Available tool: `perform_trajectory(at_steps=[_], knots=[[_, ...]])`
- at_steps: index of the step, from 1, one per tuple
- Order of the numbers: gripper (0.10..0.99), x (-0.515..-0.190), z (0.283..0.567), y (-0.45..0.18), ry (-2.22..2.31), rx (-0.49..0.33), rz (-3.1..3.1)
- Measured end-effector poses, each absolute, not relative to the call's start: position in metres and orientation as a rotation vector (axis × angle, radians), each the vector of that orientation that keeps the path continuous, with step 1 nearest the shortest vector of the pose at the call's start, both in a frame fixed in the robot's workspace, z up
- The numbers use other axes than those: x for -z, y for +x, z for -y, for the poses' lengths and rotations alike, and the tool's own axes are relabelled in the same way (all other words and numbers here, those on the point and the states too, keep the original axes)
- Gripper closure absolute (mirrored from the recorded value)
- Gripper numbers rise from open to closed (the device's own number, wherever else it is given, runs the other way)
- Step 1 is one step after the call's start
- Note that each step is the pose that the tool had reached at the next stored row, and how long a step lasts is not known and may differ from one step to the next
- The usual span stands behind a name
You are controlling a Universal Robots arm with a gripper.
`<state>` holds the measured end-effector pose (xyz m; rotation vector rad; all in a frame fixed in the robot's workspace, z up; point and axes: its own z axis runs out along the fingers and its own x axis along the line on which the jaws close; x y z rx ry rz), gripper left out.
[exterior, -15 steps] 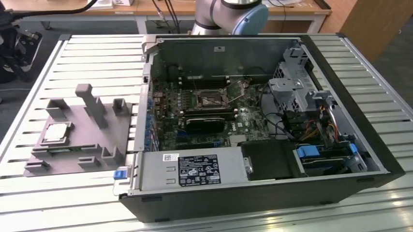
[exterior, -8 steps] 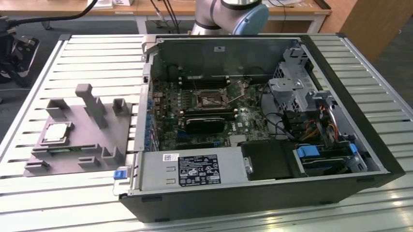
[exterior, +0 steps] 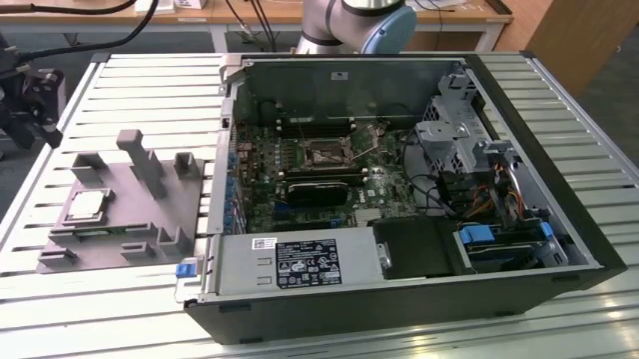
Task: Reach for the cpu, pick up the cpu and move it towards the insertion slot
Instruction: 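Pick up the cpu and move it towards the insertion slot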
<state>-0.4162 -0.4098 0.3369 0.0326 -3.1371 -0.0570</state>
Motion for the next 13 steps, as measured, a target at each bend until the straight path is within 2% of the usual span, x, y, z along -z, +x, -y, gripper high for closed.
perform_trajectory(at_steps=[1,4,5,7,9,10,13], knots=[[0.737,-0.335,0.410,-0.416,0.033,0.057,3.135],[0.565,-0.330,0.411,-0.416,0.033,0.057,3.130],[0.565,-0.328,0.411,-0.416,0.033,0.057,3.129],[0.447,-0.324,0.411,-0.416,0.033,0.057,3.126],[0.447,-0.321,0.411,-0.416,0.033,0.057,3.125],[0.384,-0.319,0.411,-0.417,0.033,0.057,3.125],[0.384,-0.313,0.411,-0.418,0.033,0.057,3.125]])
